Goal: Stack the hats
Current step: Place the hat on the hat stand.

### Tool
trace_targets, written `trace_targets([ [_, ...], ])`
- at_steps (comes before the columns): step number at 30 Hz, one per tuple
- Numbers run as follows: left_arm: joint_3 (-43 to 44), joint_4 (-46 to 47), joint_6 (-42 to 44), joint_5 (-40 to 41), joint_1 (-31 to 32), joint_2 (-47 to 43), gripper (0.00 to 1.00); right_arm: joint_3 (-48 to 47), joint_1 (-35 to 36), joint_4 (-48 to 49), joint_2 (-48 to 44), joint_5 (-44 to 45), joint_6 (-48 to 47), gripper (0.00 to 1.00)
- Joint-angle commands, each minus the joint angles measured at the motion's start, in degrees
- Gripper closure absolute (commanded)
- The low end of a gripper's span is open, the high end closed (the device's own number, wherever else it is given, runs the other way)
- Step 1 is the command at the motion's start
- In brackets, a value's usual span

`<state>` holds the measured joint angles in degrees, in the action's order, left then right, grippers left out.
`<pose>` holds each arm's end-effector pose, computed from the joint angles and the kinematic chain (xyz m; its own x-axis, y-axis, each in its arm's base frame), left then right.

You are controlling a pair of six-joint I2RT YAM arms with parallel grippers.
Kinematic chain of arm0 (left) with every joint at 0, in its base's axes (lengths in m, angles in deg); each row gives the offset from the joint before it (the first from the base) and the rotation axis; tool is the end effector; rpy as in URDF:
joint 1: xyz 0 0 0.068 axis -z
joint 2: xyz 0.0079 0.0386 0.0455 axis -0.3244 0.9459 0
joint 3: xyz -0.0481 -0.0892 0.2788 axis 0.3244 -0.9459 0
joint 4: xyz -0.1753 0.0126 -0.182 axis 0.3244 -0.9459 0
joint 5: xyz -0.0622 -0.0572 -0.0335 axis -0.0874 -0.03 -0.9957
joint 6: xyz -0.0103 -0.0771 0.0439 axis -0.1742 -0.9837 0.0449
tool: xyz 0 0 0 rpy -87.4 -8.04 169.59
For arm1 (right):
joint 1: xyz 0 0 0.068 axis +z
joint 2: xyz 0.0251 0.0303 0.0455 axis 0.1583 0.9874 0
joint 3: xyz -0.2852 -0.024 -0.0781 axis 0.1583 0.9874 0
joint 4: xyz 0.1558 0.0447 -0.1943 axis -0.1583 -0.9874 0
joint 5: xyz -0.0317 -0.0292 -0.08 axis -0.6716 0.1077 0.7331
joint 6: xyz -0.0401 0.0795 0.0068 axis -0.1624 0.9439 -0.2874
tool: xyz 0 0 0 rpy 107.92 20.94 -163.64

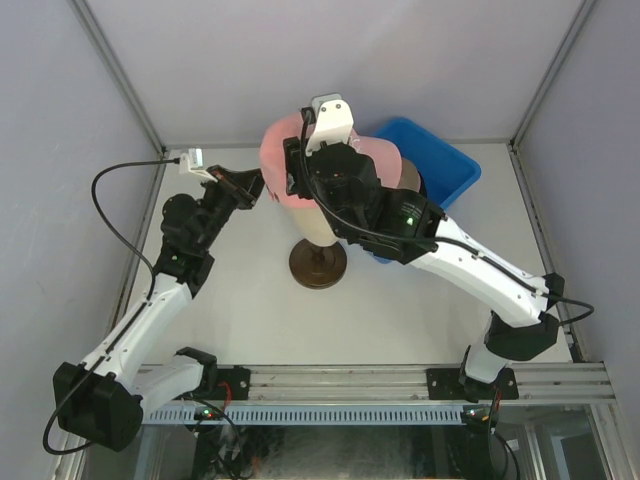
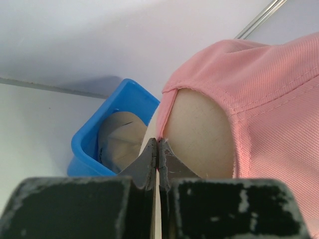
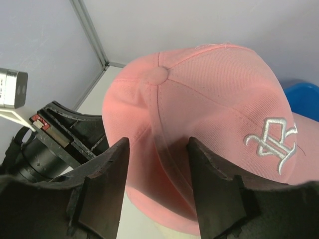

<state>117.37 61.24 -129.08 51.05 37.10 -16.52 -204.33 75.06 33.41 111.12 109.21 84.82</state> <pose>0.2454 -0.0949 0.3953 -0.1964 -0.6359 -0.7463 0.4545 0.6154 -0.6440 0.1981 0.3078 0.5343 -0.1569 0.0435 -0.9867 -0.3490 0.9321 0.0966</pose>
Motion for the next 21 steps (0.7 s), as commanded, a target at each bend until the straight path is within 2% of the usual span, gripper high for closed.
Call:
trace_targets([
  [1, 3.9, -1.09, 0.38, -1.01, -0.16, 0.29, 1.0, 2.28, -0.45, -1.66, -2.84, 0.04, 1.0, 0.48],
  [9, 4.18, -3.28, 1.22, 0.44, -0.2, -0.5, 1.0, 4.81, -0.31, -0.33, -5.65, 1.2, 0.83, 0.37],
  [21, 5.11, -5.7, 2.21, 1.25, -0.16, -0.56, 1.0, 14.25, -0.51, 4.29, -14.12, 2.19, 1.73, 0.31],
])
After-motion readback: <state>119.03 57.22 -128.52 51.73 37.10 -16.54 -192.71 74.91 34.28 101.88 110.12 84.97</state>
